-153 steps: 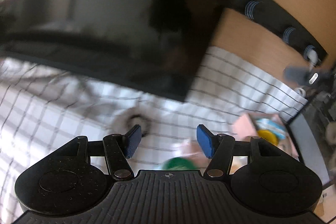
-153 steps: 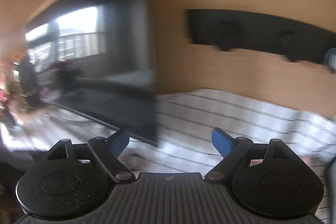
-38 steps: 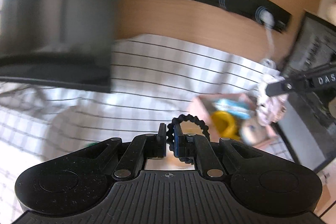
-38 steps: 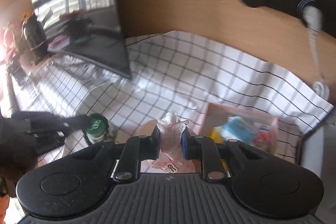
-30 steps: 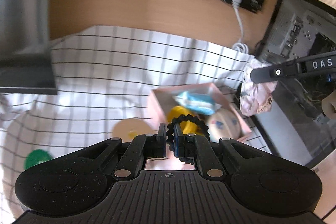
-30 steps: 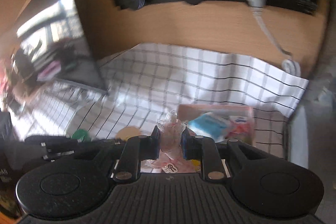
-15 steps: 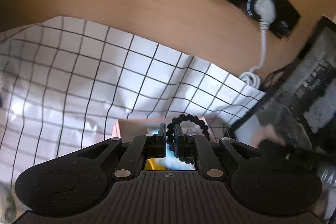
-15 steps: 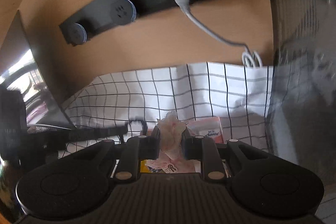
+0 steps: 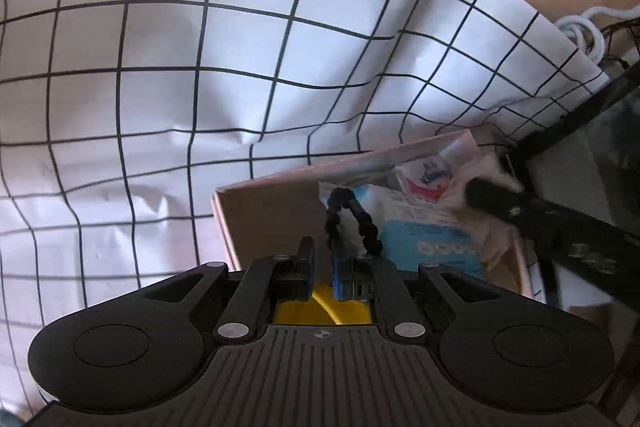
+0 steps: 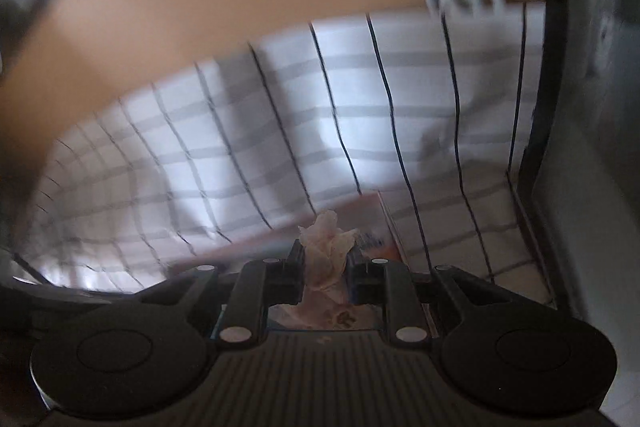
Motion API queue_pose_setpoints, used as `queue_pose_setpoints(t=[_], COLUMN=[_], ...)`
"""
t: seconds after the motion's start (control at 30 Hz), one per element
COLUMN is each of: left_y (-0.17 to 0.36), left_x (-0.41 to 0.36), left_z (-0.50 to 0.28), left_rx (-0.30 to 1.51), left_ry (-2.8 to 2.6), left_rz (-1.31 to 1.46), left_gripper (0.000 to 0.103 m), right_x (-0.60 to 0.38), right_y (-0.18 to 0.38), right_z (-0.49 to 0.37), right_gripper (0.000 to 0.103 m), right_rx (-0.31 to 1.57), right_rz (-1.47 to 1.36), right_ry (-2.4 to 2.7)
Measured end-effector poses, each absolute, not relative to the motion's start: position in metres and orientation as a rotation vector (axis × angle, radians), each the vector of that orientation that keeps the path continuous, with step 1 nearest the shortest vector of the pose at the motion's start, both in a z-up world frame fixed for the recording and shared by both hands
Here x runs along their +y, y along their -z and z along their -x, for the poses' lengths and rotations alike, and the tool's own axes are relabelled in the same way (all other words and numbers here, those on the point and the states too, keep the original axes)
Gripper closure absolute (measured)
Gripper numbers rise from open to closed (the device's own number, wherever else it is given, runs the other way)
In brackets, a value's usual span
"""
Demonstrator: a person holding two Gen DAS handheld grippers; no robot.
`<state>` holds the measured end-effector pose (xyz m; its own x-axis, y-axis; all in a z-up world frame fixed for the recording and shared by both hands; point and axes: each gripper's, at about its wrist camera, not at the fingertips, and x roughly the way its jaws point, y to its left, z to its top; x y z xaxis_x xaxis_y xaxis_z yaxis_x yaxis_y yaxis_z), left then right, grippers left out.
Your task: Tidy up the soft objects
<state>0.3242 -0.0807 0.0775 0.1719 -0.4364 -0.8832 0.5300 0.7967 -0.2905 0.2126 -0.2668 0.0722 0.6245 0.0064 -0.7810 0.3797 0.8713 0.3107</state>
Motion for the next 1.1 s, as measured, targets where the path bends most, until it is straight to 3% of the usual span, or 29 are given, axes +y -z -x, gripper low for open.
queue_pose_setpoints(t=[0.07, 0.13, 0.2, 0.37, 0.47, 0.57, 0.73, 0.83, 0.93, 1.1], left_y=[-0.077, -0.084, -0.093, -0.116, -0.127, -0.14, -0.165, -0.17, -0.161, -0.109], left_x=[-0.075, -0.069, -0.06, -0.044, -0.035, -0.028, -0.001, 0.015, 0.028, 0.054], left_z=[-0.329, -0.336, -0.341, -0.347, -0.339, -0.315, -0.251, -0.207, -0.165, -0.108], left_rx=[1.204, 1.2, 1.191, 1.132, 1.079, 1.017, 0.898, 0.809, 0.75, 0.772], left_ry=[0.69, 0.711, 0.737, 0.743, 0.752, 0.769, 0.804, 0.836, 0.883, 0.837], left_rz=[-0.086, -0.044, -0.003, 0.047, 0.075, 0.086, 0.079, 0.019, -0.054, -0.137], left_gripper=[0.088, 0.088, 0.087, 0.087, 0.087, 0.087, 0.087, 0.087, 0.087, 0.087], right_x=[-0.27, -0.272, -0.269, -0.263, -0.266, -0.275, -0.277, -0.261, -0.232, -0.168], right_y=[-0.069, -0.075, -0.088, -0.113, -0.101, -0.071, -0.087, -0.122, -0.147, -0.142], right_z=[-0.212, -0.208, -0.2, -0.191, -0.201, -0.209, -0.171, -0.141, -0.106, -0.049], right_gripper=[0.08, 0.07, 0.049, 0.049, 0.052, 0.057, 0.057, 0.054, 0.044, 0.034], right_rx=[0.881, 0.851, 0.797, 0.693, 0.758, 0.87, 0.754, 0.671, 0.634, 0.647], right_rz=[-0.497, -0.493, -0.453, -0.432, -0.492, -0.609, -0.7, -0.614, -0.47, -0.219], right_ry=[0.226, 0.221, 0.231, 0.202, 0.19, 0.167, 0.125, 0.124, 0.144, 0.104])
